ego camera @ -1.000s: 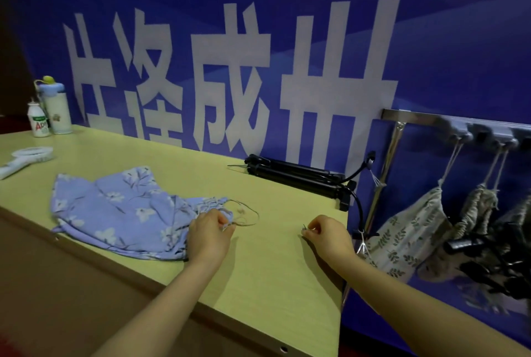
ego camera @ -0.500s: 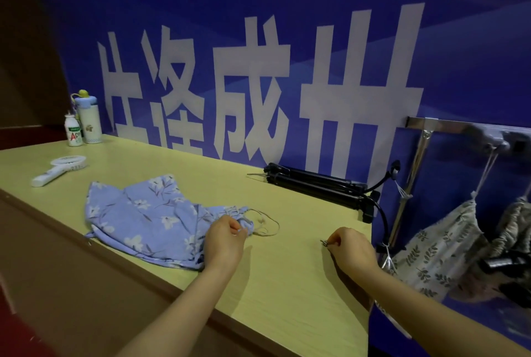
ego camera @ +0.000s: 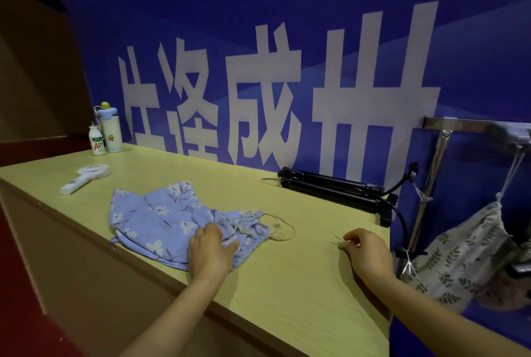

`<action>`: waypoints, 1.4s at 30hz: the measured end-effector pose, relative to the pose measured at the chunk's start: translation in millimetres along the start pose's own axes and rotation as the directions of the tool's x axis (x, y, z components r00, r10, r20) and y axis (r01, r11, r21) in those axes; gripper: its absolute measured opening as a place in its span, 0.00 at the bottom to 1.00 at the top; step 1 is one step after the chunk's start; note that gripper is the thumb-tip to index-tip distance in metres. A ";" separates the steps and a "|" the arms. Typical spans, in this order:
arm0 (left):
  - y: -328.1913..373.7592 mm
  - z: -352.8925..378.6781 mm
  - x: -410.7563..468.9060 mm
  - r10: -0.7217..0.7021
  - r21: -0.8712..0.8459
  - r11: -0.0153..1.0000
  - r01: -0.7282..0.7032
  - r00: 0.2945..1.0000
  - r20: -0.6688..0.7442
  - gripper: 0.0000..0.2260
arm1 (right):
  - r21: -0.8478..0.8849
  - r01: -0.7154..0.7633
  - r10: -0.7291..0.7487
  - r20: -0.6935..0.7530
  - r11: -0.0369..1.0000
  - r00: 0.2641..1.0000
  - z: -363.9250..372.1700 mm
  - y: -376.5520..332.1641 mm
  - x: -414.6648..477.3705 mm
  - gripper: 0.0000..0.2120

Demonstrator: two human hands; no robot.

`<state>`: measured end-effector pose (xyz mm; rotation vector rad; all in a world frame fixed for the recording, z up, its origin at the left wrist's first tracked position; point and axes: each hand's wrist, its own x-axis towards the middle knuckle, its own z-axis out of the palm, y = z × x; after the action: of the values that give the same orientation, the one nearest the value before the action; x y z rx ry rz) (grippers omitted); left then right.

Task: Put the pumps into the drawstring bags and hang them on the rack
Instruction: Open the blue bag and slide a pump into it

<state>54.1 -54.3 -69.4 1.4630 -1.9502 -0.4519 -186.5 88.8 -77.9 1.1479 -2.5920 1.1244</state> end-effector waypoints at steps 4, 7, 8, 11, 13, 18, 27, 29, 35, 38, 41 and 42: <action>3.5 -0.3 -2.7 0.030 0.136 0.990 -0.041 0.996 0.079 0.17 | 0.053 0.006 -0.004 -0.033 0.999 0.999 0.5 -4.2 0.5 0.10; 4.9 -0.7 -3.1 0.066 0.201 0.976 -0.082 0.994 0.086 0.11 | 0.140 0.024 -0.022 -0.020 0.990 1.000 2.5 -16.0 -4.4 0.11; 5.3 -0.4 -4.6 0.107 0.262 0.957 -0.124 0.991 0.077 0.09 | 0.180 0.030 -0.028 -0.010 0.983 1.000 3.9 -21.9 -7.4 0.11; 6.4 -1.1 -10.0 0.201 0.357 0.915 -0.190 0.980 0.005 0.07 | 0.309 0.032 -0.047 0.042 0.950 0.998 12.8 -43.6 -18.8 0.09; 6.0 -4.8 -11.5 0.188 0.264 0.951 -0.161 0.979 -0.081 0.09 | 0.369 0.040 -0.074 0.078 0.929 0.994 22.6 -60.0 -26.4 0.06; 2.2 -17.5 -5.2 0.003 -0.074 0.997 -0.020 0.974 -0.227 0.11 | 0.506 0.041 -0.144 0.166 0.862 0.975 43.6 -102.6 -40.8 0.13; 4.6 -57.3 13.3 -0.206 -0.391 0.912 0.124 0.963 -0.175 0.11 | 0.615 0.126 -0.254 0.124 0.778 0.959 67.2 -172.8 -56.0 0.07; 4.8 -65.8 14.2 -0.144 -0.369 0.927 0.076 0.976 -0.162 0.12 | 0.590 0.199 -0.294 0.069 0.782 0.953 67.7 -185.3 -53.6 0.05; -12.5 -79.8 23.7 0.070 -0.099 0.992 -0.077 0.995 -0.073 0.14 | 0.338 0.322 -0.455 0.473 0.884 0.754 71.7 -197.8 -54.1 0.14; -1.3 -90.1 28.0 0.110 0.064 0.993 -0.095 0.953 -0.281 0.11 | 0.171 0.365 -0.397 0.530 0.915 0.749 71.2 -189.9 -49.5 0.10; 26.8 -94.2 35.2 0.235 0.013 0.970 -0.243 0.923 -0.305 0.12 | 0.067 0.355 -0.346 0.450 0.932 0.823 54.3 -191.2 -37.5 0.10; 39.9 -95.5 36.9 0.239 -0.074 0.960 -0.271 0.926 -0.293 0.12 | 0.066 0.349 -0.344 0.415 0.935 0.842 47.3 -191.9 -31.2 0.11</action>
<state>83.9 -66.2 35.7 1.1137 -1.8198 -0.2182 -25.8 -9.1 -9.8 1.9514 -2.4968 0.8524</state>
